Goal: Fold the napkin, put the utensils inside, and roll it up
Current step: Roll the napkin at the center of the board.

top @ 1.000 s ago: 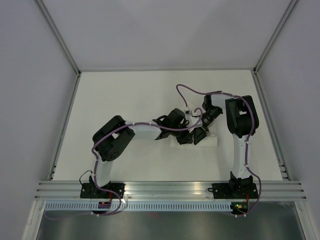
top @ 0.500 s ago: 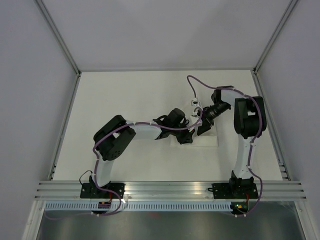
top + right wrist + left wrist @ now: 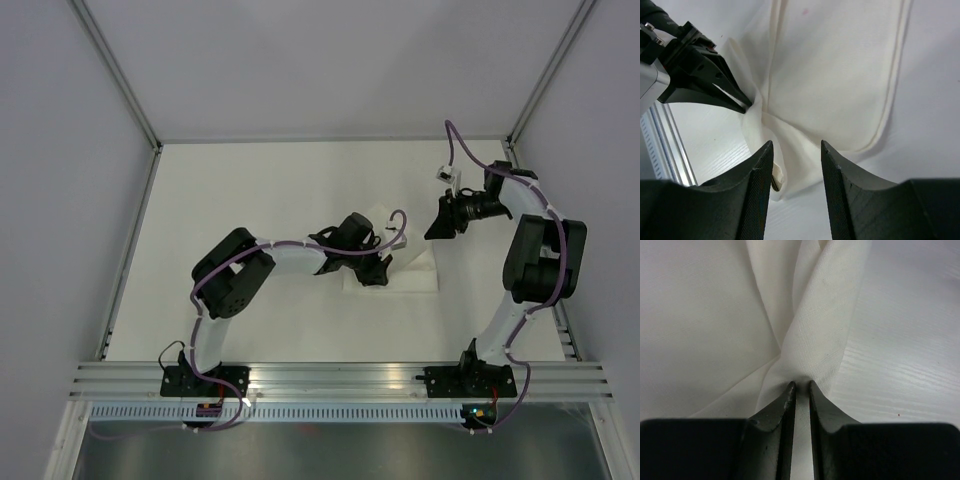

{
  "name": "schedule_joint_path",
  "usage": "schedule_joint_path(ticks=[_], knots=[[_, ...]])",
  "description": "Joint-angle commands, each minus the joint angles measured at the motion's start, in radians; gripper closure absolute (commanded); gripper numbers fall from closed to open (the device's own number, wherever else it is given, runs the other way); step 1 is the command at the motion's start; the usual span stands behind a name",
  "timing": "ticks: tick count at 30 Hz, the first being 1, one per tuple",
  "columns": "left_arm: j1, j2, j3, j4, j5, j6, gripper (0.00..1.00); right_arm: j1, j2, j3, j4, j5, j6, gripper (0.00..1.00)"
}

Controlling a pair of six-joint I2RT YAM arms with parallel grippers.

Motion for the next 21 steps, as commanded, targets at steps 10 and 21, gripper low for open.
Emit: schedule_joint_path(ticks=[10, 21], knots=[[0.012, 0.029, 0.022, -0.133, 0.015, -0.018, 0.79, -0.118, -0.214, -0.147, 0.267, -0.025, 0.148, 0.50], [0.021, 0.046, 0.048, -0.149, 0.043, -0.033, 0.78, -0.057, -0.603, -0.504, 0.467, 0.099, 0.056, 0.46]])
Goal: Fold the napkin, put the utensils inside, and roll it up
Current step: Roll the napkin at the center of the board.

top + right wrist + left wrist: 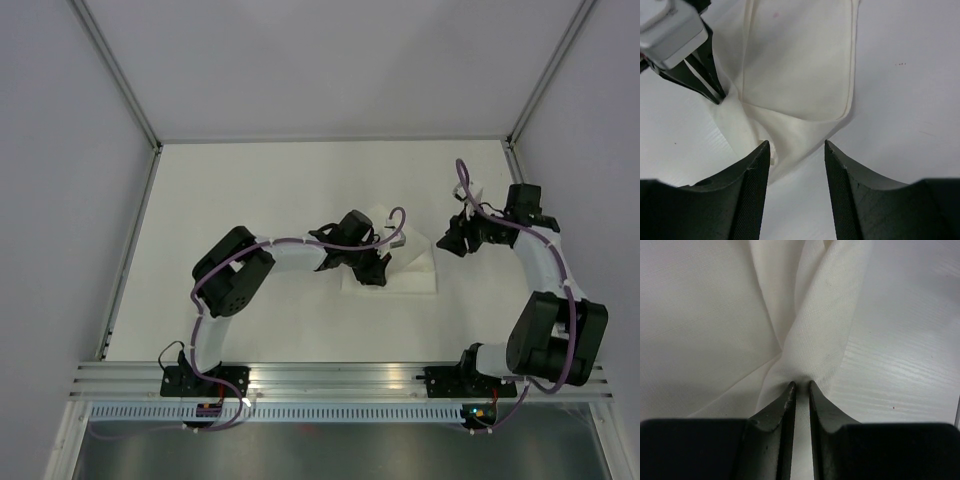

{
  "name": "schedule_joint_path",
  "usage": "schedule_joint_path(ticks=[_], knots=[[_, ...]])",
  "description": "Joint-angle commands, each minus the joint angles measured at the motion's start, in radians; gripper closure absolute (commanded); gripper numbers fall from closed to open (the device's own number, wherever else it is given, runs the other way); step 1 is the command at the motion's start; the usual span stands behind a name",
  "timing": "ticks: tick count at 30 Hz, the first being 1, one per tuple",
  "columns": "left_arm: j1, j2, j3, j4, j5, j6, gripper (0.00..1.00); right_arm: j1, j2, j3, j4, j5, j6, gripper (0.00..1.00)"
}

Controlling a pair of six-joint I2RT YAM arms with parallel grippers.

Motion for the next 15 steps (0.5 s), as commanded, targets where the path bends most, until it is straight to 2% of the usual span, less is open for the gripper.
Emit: schedule_joint_path(ticks=[1, 3, 6, 15], knots=[[0.007, 0.039, 0.019, -0.078, 0.010, -0.030, 0.78, 0.048, -0.144, -0.134, 0.135, 0.075, -0.086, 0.45], [0.007, 0.044, 0.025, -0.080, 0.019, -0.033, 0.78, 0.086, -0.247, -0.233, 0.188, 0.126, -0.101, 0.43], [0.010, 0.047, 0.028, -0.080, 0.024, -0.039, 0.78, 0.177, -0.319, -0.292, 0.214, 0.195, -0.155, 0.41], [0.017, 0.055, 0.042, -0.085, 0.053, -0.059, 0.79, 0.395, -0.319, -0.365, 0.200, 0.285, -0.204, 0.41]])
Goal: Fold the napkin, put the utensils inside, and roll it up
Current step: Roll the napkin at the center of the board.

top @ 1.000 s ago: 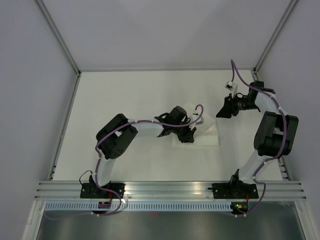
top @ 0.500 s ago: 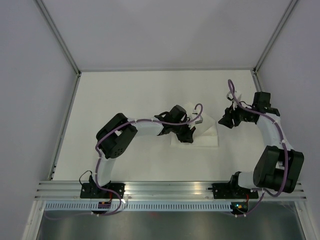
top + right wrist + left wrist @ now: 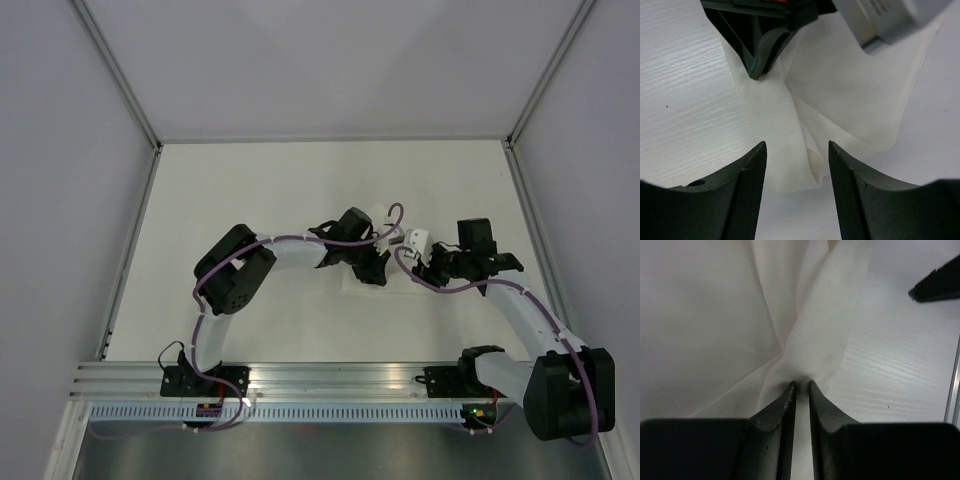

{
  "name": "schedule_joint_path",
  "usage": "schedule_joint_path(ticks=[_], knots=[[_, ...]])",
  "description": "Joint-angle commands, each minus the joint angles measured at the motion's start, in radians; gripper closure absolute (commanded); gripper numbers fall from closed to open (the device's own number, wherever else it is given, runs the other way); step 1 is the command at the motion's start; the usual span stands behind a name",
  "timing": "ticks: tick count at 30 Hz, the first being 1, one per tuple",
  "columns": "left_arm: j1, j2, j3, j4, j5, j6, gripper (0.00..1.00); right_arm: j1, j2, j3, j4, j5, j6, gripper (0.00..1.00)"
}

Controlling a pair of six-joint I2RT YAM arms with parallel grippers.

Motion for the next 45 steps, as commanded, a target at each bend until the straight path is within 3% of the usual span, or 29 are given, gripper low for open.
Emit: schedule_joint_path(ticks=[1, 8, 20, 34, 45], knots=[[0.005, 0.038, 0.019, -0.061, 0.019, -0.031, 0.78, 0.075, -0.015, -0.045, 0.056, 0.058, -0.038, 0.41], [0.008, 0.058, 0.038, -0.069, 0.044, -0.047, 0.79, 0.256, -0.025, -0.137, 0.186, 0.189, 0.017, 0.41], [0.011, 0.072, 0.052, -0.077, 0.072, -0.060, 0.78, 0.410, 0.006, -0.230, 0.330, 0.338, 0.048, 0.42], [0.022, 0.077, 0.055, -0.098, 0.110, -0.057, 0.78, 0.457, 0.099, -0.263, 0.443, 0.447, 0.027, 0.45], [0.037, 0.100, 0.093, -0.141, 0.156, -0.060, 0.78, 0.467, 0.190, -0.218, 0.332, 0.461, -0.039, 0.54]])
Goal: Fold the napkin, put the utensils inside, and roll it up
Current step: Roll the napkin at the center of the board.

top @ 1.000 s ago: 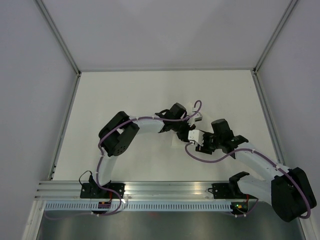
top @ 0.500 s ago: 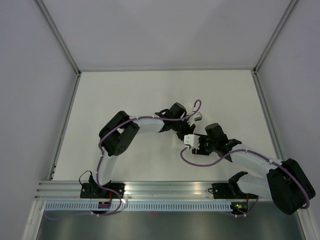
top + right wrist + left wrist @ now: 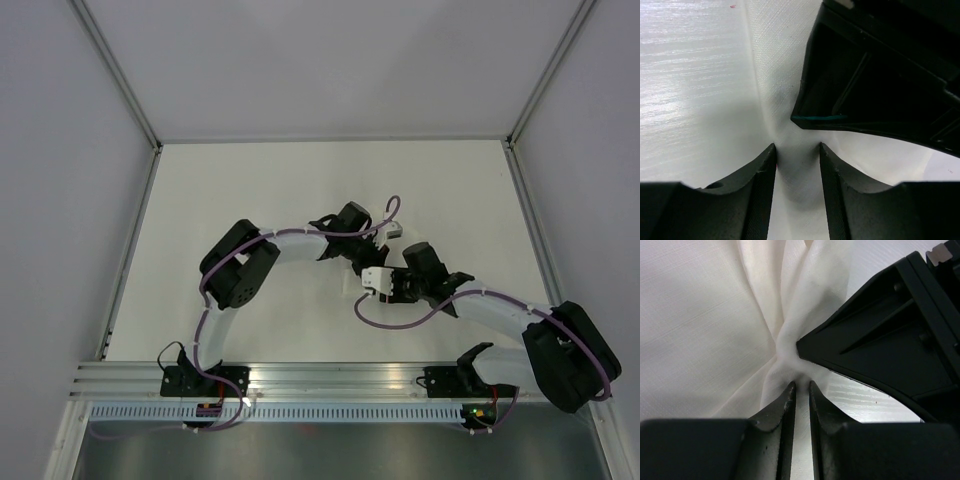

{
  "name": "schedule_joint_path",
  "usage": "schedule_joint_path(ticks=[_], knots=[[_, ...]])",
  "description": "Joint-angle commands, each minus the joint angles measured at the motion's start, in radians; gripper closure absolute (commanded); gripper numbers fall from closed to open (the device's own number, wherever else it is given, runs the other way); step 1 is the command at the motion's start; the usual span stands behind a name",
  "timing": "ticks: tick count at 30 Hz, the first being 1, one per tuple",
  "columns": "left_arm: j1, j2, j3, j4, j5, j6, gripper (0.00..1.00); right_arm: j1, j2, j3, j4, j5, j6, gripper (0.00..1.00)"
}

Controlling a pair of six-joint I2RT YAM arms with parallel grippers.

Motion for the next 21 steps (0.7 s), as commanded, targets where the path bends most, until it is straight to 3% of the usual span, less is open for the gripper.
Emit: schedule_joint_path(ticks=[1, 10, 16, 21], knots=[[0.007, 0.048, 0.031, -0.096, 0.051, -0.022, 0.78, 0.005, 0.052, 0.003, -0.097, 0.035, -0.037, 0.54], [0.036, 0.084, 0.074, -0.120, 0.135, -0.082, 0.78, 0.003, 0.157, 0.100, -0.250, -0.007, -0.048, 0.67], [0.047, 0.084, 0.080, -0.120, 0.160, -0.116, 0.78, 0.000, 0.255, 0.192, -0.384, -0.068, -0.044, 0.85], [0.055, 0.081, 0.082, -0.120, 0.170, -0.139, 0.78, -0.008, 0.310, 0.253, -0.471, -0.128, -0.057, 0.91]])
